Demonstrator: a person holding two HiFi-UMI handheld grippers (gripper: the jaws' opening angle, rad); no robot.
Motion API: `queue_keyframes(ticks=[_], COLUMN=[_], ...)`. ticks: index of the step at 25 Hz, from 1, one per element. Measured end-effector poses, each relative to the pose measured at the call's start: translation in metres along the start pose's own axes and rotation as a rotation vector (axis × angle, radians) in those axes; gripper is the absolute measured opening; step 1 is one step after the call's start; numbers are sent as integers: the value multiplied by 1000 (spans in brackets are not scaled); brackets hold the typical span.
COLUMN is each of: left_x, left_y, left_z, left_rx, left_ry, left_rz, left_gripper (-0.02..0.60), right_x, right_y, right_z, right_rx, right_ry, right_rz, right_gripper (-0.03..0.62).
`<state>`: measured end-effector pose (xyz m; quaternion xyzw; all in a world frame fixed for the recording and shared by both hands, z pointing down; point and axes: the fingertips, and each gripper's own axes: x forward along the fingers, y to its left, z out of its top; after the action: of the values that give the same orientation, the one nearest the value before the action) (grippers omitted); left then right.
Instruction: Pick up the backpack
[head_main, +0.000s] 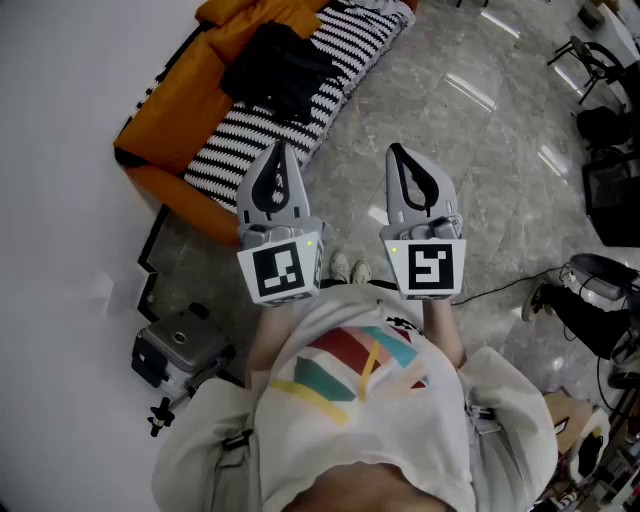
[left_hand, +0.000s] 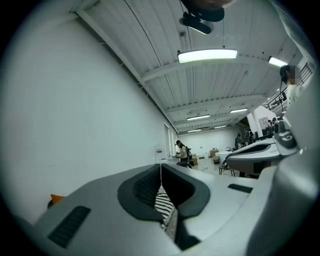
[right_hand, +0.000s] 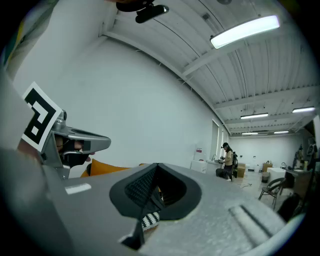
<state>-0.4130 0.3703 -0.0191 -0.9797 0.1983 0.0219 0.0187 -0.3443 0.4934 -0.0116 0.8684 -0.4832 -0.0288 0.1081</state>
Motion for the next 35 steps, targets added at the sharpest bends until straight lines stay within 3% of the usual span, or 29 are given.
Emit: queue_keyframes(ticks=[15, 27, 35], left_x=[16, 52, 89], left_y=[5, 22, 12], left_z=[15, 10, 15], left_rx=[-11, -40, -35], left_ry=[-24, -38, -63], left_rz=[-26, -66, -88], left_gripper=[17, 17, 17], right_x=[11, 36, 65], right_y=[-3, 3, -29], right_z=[11, -2, 2], right_rx=[21, 16, 18], right_ry=[-39, 16, -14], right_rz=[-7, 19, -19], right_gripper=[0, 0, 0])
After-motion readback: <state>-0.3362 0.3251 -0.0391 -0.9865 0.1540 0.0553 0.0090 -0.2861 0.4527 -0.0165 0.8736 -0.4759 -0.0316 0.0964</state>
